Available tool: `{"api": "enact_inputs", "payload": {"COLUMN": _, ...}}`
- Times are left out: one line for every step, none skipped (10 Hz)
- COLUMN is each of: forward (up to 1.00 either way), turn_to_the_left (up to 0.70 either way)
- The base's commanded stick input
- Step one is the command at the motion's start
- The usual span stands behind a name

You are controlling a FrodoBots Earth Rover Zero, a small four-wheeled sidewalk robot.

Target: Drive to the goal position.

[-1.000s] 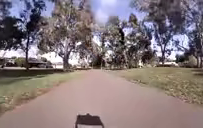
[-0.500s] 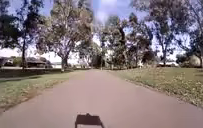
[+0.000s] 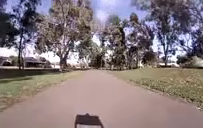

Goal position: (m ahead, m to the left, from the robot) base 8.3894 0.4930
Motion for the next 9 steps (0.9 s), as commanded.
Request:
{"api": "enact_inputs", "payload": {"forward": 1.00, "turn_to_the_left": 0.00}}
{"api": "enact_inputs", "payload": {"forward": 1.00, "turn_to_the_left": 0.01}}
{"api": "enact_inputs", "payload": {"forward": 1.00, "turn_to_the_left": 0.11}}
{"api": "enact_inputs", "payload": {"forward": 1.00, "turn_to_the_left": 0.21}}
{"api": "enact_inputs", "payload": {"forward": 1.00, "turn_to_the_left": 0.32}}
{"api": "enact_inputs", "payload": {"forward": 1.00, "turn_to_the_left": 0.35}}
{"api": "enact_inputs", "payload": {"forward": 1.00, "turn_to_the_left": 0.38}}
{"api": "enact_inputs", "payload": {"forward": 1.00, "turn_to_the_left": 0.38}}
{"api": "enact_inputs", "payload": {"forward": 1.00, "turn_to_the_left": 0.26}}
